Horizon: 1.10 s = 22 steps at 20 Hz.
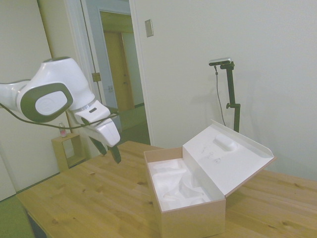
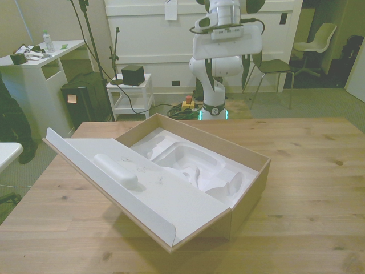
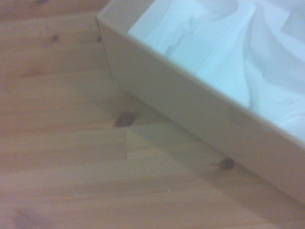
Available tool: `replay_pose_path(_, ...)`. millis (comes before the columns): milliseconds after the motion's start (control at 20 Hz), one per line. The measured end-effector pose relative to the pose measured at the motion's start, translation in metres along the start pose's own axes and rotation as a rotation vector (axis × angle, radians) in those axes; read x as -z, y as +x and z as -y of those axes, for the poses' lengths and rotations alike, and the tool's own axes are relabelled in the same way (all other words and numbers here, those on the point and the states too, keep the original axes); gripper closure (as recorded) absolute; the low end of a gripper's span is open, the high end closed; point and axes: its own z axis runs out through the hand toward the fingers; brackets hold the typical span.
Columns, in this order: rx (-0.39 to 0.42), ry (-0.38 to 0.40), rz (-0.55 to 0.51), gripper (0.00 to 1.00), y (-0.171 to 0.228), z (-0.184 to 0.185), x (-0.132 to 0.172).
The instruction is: Close the box
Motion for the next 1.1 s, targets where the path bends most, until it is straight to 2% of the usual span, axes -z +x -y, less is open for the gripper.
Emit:
replay_pose_path(250,-0.064,0.03,-0.039,0.0,0.045,0.003,0.017)
replay_pose_path(750,-0.168,0.081,-0.102,0.0,0.175,0.032,0.066)
replay_pose_path(1100,-0.201,0.066,-0.135,0.0,0.231,0.058,0.057)
